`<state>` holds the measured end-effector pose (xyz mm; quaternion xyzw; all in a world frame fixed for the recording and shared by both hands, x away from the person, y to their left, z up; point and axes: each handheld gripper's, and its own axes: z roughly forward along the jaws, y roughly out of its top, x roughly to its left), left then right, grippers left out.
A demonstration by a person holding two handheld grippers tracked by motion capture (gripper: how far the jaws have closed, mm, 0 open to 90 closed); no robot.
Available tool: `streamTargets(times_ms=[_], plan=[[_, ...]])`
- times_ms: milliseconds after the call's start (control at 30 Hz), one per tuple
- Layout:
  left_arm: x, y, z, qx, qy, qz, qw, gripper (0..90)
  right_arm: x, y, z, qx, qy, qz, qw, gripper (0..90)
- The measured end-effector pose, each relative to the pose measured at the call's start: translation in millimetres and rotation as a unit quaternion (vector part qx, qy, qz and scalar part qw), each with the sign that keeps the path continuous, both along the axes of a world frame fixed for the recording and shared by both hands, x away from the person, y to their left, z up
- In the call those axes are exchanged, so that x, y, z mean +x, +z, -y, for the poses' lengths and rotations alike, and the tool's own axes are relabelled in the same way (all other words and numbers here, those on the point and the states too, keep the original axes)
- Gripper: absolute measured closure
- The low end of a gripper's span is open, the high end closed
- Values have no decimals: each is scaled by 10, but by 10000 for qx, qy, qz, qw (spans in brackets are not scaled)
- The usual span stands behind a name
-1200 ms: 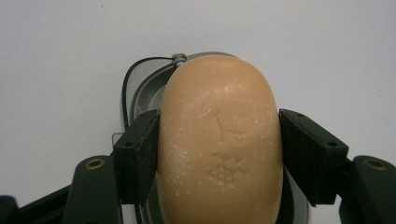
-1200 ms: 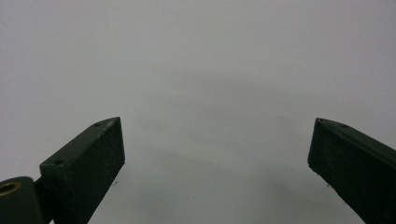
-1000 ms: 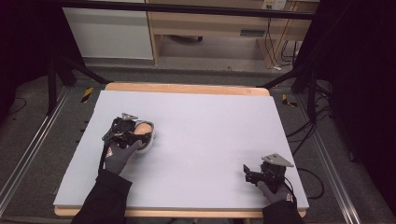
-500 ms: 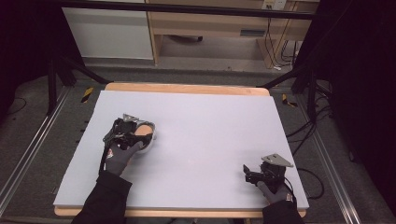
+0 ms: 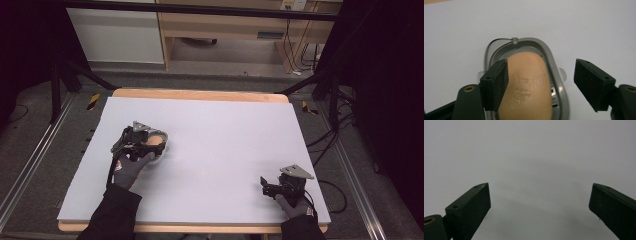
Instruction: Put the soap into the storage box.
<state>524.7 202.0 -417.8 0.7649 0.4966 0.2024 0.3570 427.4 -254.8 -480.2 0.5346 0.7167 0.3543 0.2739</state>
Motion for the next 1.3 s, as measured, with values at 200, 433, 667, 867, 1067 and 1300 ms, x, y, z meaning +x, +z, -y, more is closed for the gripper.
streamTargets(times_ms=[200,433,667,867,1067,1300], plan=[[-8,11,-12,-6,-18,8,10000,274,1,-1,1,-6,1,-4,10000,41],[-62,61,-19,-170,-142,80,9997,275,1,-1,2,12,-12,2,10000,41],[-189,103,-41,-316,-372,157,9987,270,0,0,5,6,-30,14,10000,41],[-291,104,-149,-408,-380,191,9983,262,-3,2,8,20,-47,5,10000,41],[-397,76,-295,-481,-428,185,9978,243,-4,1,11,10,-53,19,10000,41],[-569,12,-424,-369,-427,234,9981,228,-4,-1,16,5,-71,6,10000,41]])
